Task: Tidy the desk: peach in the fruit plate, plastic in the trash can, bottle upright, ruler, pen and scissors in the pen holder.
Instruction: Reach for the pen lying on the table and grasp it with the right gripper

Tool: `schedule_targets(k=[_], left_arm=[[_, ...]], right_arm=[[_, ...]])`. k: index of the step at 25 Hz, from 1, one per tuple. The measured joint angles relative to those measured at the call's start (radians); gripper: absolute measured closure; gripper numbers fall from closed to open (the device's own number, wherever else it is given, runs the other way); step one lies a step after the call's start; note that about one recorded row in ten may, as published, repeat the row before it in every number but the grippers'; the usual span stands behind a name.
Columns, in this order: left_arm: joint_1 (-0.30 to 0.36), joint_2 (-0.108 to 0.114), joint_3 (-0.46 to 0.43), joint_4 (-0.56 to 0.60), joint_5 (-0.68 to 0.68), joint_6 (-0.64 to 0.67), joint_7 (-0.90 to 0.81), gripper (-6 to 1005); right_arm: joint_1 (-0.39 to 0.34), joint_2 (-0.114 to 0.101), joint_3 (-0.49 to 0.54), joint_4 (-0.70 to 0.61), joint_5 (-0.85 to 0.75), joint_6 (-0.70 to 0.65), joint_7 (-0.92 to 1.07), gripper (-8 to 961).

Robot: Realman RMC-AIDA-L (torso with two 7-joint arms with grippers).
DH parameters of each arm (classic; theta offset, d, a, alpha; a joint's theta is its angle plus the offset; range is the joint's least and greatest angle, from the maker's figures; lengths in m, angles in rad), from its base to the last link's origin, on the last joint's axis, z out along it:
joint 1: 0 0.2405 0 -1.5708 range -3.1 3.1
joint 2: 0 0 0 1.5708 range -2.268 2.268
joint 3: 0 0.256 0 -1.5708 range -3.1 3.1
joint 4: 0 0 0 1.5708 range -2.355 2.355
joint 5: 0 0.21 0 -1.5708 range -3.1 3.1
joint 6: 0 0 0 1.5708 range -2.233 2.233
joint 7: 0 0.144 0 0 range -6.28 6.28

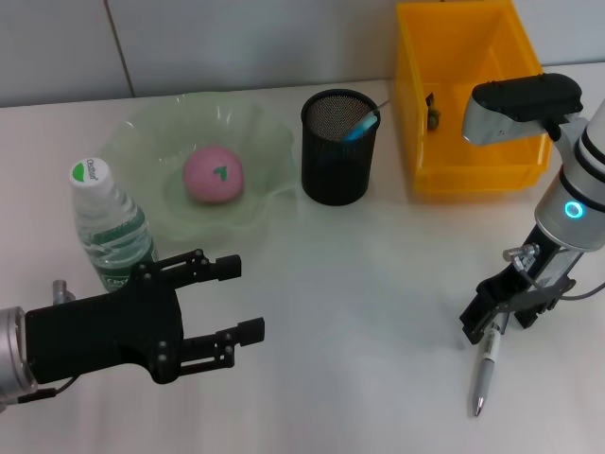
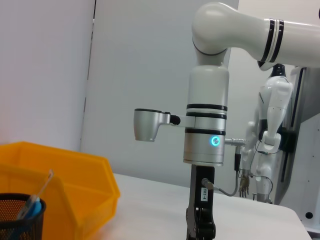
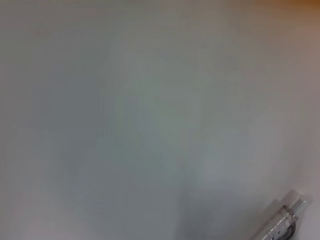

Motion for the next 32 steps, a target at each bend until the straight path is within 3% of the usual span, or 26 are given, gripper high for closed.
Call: schedule_targets(k=[20, 32], left_arm=[[0.007, 0.002, -0.010, 0.003, -0.014, 0.017, -0.010, 240], [0.007, 0.002, -0.012, 0.005, -0.014, 0.021, -0.012, 240]], right_arm=[[0.002, -0.002, -0.016, -0.006, -0.007, -0.001, 0.002, 194], [0.003, -0.002, -0.036, -0.004, -0.011, 0.001, 0.002, 268]])
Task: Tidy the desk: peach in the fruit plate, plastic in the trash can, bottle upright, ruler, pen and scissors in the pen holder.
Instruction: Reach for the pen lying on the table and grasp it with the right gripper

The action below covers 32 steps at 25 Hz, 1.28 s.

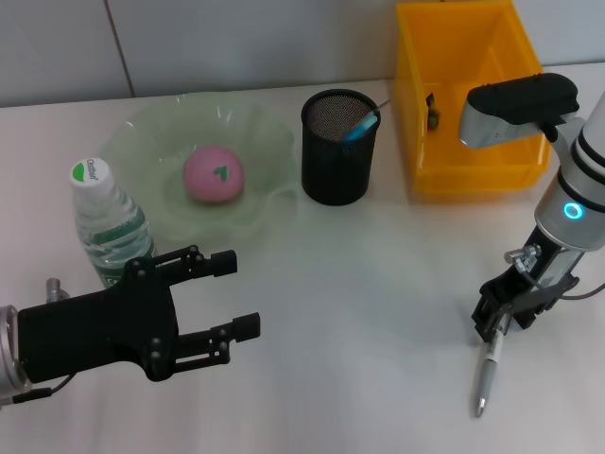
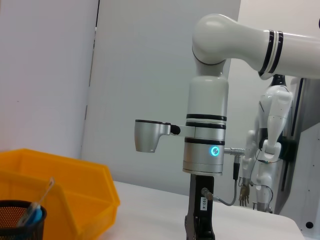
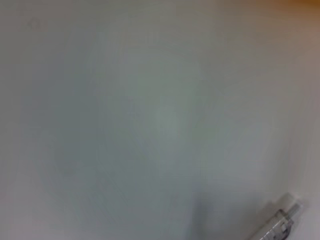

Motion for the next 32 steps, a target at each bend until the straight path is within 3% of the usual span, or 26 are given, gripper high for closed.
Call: schedule_targets(k=[4, 9, 32], left_arm=[[0.000, 0.000, -0.001, 0.000, 0.000, 0.000, 0.000, 240], [0.000, -0.001, -0.001, 0.010, 0.000, 0.000, -0.002, 240], [0.001, 0.000, -0.003, 0.019, -0.011, 0.000, -0.003, 239]], right_arm=[[0.004, -0.001, -0.004, 0.001, 0.000, 0.000, 0.000, 293], [0.007, -0.001, -0.004, 0.001, 0.000, 0.000, 0.001, 485], [0.014, 0.000, -0.004, 0.002, -0.034, 0.014, 0.002, 484]])
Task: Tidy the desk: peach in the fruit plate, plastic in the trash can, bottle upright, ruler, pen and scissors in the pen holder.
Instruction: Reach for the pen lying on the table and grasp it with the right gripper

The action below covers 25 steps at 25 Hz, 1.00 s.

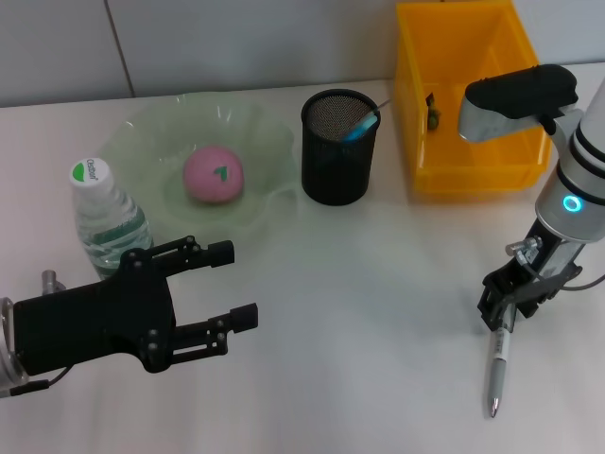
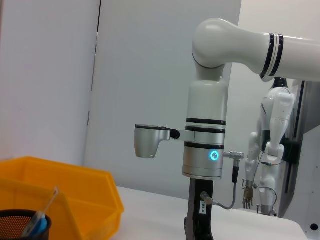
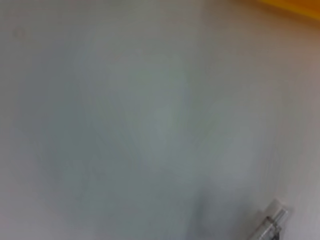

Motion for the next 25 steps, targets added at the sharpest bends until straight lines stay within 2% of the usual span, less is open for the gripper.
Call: schedule_targets(k=[9, 25], left_arm=[[0.003, 0.000, -0.001, 0.001, 0.000, 0.003, 0.000, 239], [0.008, 0.000, -0.008, 0.003, 0.000, 0.009, 0.000, 239]], right_arm=[[0.024, 0.001, 0.000, 0.036, 0.003, 0.013, -0.002, 484], [0.031, 0.002, 0.000, 0.026, 0.047, 0.025, -0.013, 484]])
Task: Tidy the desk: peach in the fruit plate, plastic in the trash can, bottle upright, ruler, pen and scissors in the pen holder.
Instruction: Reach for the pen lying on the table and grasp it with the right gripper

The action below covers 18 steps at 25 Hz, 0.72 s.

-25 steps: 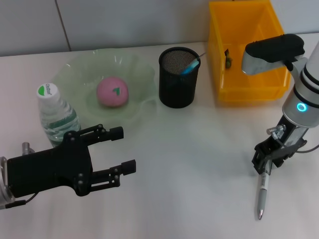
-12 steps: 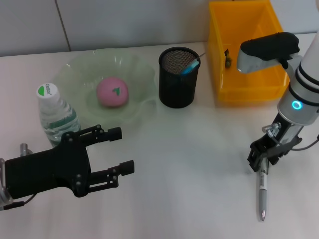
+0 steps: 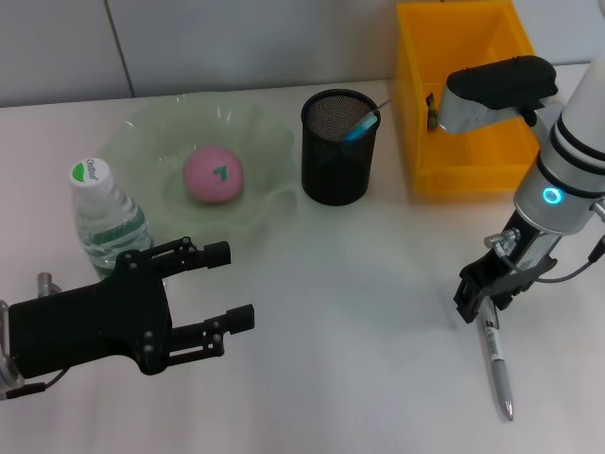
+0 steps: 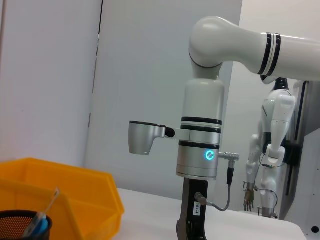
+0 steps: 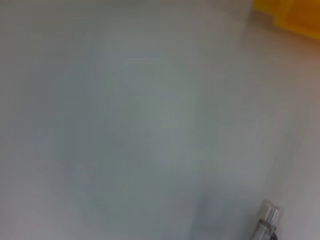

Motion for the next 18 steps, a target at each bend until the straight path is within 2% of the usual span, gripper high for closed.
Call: schedule_targets(k=[9, 18], left_arm=[[-0.002, 0.000, -0.002, 0.000, 0.000, 0.000, 0.001, 239], [-0.005, 0.001, -0.003, 0.000, 0.000, 0.000, 0.001, 239]], right_arm=[[0.005, -0.001, -0.003, 0.001, 0.062, -0.002, -0.037, 485], [-0.004, -0.002, -0.025, -0.043, 0.029, -0.003, -0.012, 485]])
